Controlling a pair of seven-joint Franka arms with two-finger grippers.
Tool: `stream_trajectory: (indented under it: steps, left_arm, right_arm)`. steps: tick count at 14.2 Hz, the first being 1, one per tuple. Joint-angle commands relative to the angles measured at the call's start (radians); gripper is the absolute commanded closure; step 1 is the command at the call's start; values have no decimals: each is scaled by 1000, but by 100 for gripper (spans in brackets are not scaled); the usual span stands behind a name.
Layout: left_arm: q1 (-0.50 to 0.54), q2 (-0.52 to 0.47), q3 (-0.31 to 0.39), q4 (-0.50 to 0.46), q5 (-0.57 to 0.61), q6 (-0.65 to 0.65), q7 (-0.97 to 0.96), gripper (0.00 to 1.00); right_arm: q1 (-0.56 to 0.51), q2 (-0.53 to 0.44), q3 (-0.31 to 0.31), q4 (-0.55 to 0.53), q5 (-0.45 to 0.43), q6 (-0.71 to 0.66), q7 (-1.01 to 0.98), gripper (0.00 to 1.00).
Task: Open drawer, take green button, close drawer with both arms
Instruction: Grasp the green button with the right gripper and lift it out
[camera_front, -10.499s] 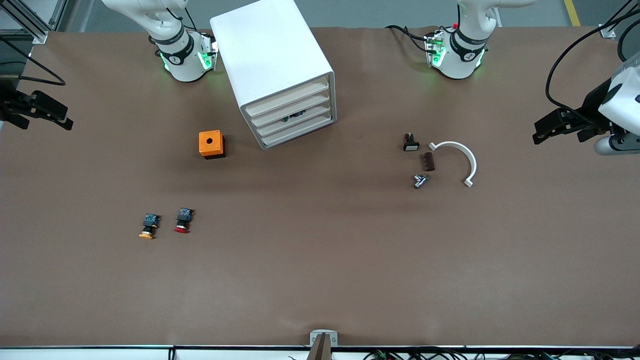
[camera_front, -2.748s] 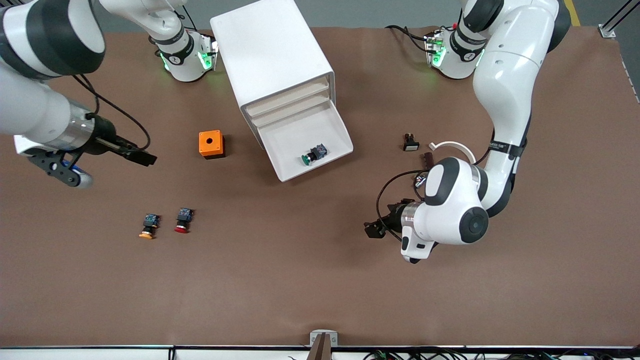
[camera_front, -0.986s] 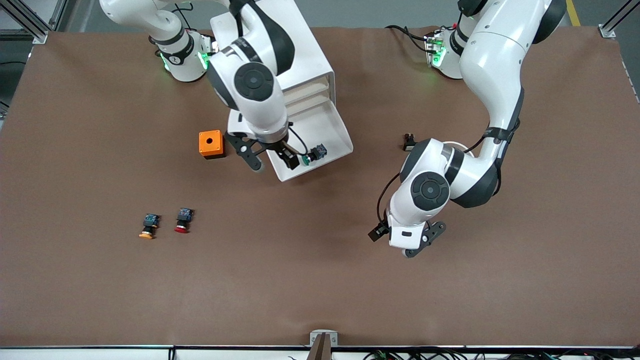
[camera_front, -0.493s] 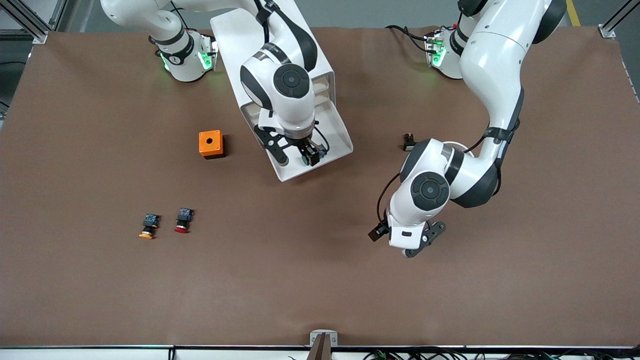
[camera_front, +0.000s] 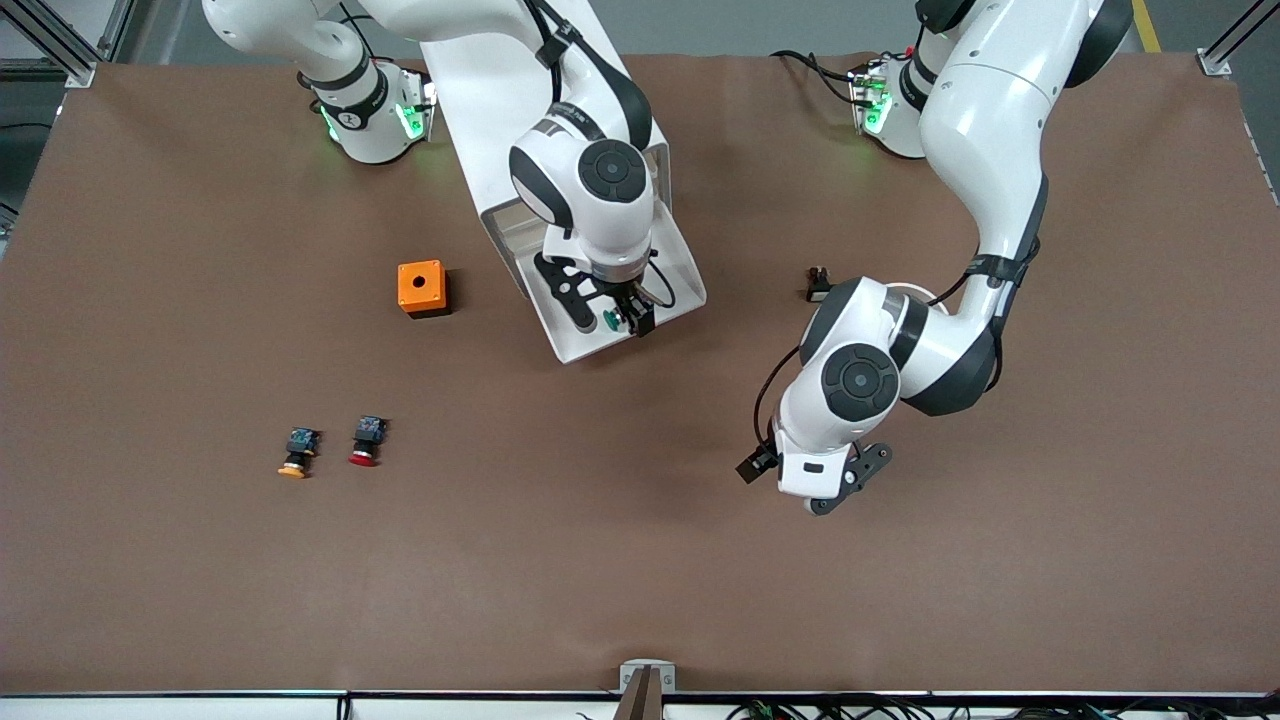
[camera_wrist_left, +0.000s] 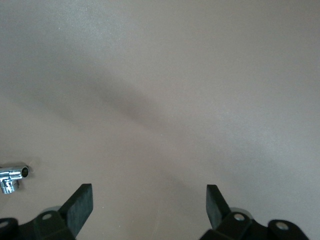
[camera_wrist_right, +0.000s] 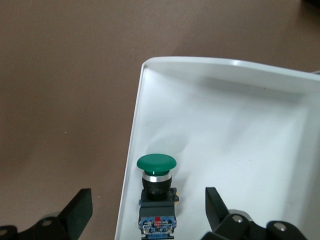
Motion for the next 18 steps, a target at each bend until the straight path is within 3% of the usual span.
stream_trajectory:
  steps: [1, 9, 12, 15, 18]
  left_arm:
    - [-2, -12, 0, -14, 25, 13, -12, 1]
    - [-2, -12, 0, -14, 25, 13, -12, 1]
    - [-2, -12, 0, -14, 25, 13, -12, 1]
    - [-2, -12, 0, -16, 25, 13, -12, 1]
    - [-4, -10, 0, -14, 25, 13, -12, 1]
  right_arm:
    - [28, 22, -10, 4, -16, 21, 48, 0]
    - [50, 64, -10, 3, -15, 30, 74, 1]
    - [50, 69, -10, 3, -13, 28, 74, 7]
    - [50, 69, -9, 4, -12, 27, 74, 24]
    - [48, 71, -9, 6, -3, 28, 71, 57]
